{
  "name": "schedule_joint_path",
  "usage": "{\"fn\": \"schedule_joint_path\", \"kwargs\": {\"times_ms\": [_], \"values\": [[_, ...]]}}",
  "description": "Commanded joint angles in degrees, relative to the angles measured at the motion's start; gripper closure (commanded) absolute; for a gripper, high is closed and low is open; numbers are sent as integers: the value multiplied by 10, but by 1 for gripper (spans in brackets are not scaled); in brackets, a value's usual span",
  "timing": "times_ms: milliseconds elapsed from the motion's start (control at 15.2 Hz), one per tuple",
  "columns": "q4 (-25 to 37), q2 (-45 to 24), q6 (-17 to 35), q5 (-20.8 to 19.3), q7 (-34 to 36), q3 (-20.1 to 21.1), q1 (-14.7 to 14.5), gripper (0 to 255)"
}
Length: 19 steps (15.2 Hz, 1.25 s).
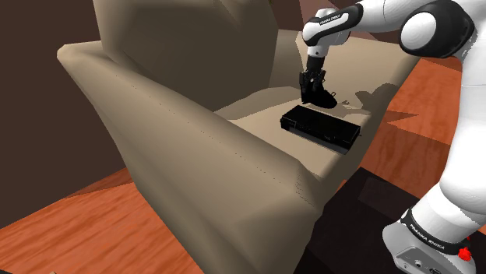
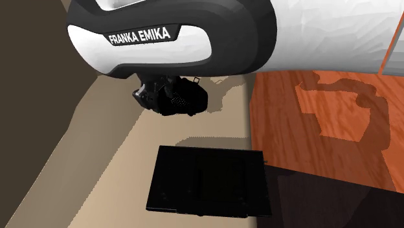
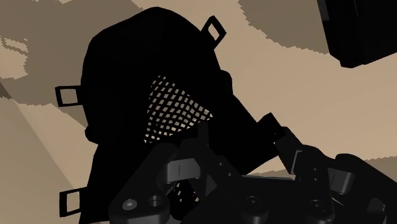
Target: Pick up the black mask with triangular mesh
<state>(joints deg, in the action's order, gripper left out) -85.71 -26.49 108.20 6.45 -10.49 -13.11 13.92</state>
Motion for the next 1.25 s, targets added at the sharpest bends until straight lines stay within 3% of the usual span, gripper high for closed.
{"fn": "schedule_joint_path", "kwargs": {"times_ms": [0, 1188], "values": [[0, -1, 0, 0, 0, 0, 0, 255], [99, 11, -111, -4, 5, -3, 4, 255]]}}
